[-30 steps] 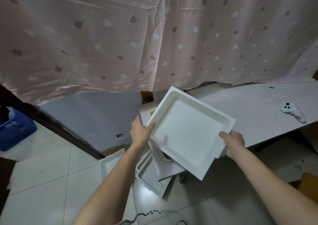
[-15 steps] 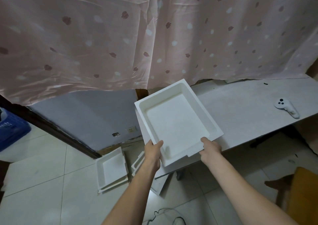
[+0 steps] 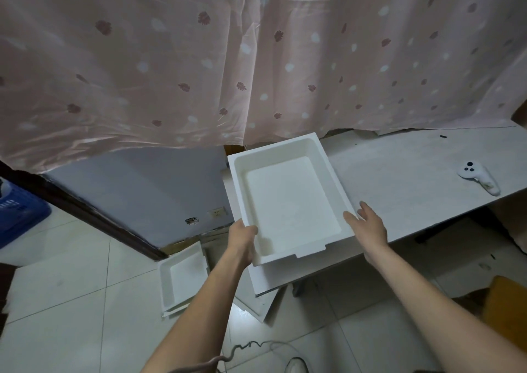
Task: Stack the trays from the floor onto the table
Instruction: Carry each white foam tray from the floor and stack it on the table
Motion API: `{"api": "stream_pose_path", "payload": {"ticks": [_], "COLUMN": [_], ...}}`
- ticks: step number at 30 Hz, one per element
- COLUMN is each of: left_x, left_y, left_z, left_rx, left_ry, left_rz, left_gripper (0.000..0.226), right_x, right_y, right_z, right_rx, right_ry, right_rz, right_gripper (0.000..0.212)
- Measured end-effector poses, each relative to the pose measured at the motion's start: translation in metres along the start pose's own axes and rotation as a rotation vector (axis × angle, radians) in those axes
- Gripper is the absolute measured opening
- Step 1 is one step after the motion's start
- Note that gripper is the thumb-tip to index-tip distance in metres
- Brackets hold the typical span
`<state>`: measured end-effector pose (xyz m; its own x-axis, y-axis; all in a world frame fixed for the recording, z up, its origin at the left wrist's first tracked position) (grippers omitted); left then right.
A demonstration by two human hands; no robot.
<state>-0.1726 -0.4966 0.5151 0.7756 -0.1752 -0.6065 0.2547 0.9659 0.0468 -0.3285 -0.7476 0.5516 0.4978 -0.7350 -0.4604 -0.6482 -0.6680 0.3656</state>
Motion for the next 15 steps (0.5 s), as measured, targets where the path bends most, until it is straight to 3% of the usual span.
{"api": "stream_pose_path", "payload": {"ticks": [2,5,15], "left_x": [0.002,0.006,0.019], "left_y": [-0.002,-0.007,-0.012], "left_z": [0.003,0.005,-0.005], "left_rx": [0.028,0.054,0.068], "left_ry": [0.014,0.034,0.077], "left_rz": [-0.028,-0.075,-0.062], "left_gripper": [0.036,0.038,0.037], "right_x": [0.003,0.006,0.033], "right_y": [-0.002,-0.001,-0.005], "right_z": [-0.014,-0.025,-0.03], "right_rx": [-0.155,-0.252,-0.383], "right_ry": [0.136,0.24,0.256], "right_rz": [-0.077,-0.102,-0.062], "right_gripper": [0.046,0.045,0.048]}}
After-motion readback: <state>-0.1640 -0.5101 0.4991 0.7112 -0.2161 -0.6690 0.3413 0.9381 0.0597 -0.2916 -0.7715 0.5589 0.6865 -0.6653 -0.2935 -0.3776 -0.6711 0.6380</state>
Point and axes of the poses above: each hand's wrist, its own x-axis towards the middle knuckle, its own y-axis out of the back of the hand, z = x × y, the point moved 6 cm from there along x, towards the middle knuckle, and after that the axes turned 2 degrees about -y, right-handed, at the moved point
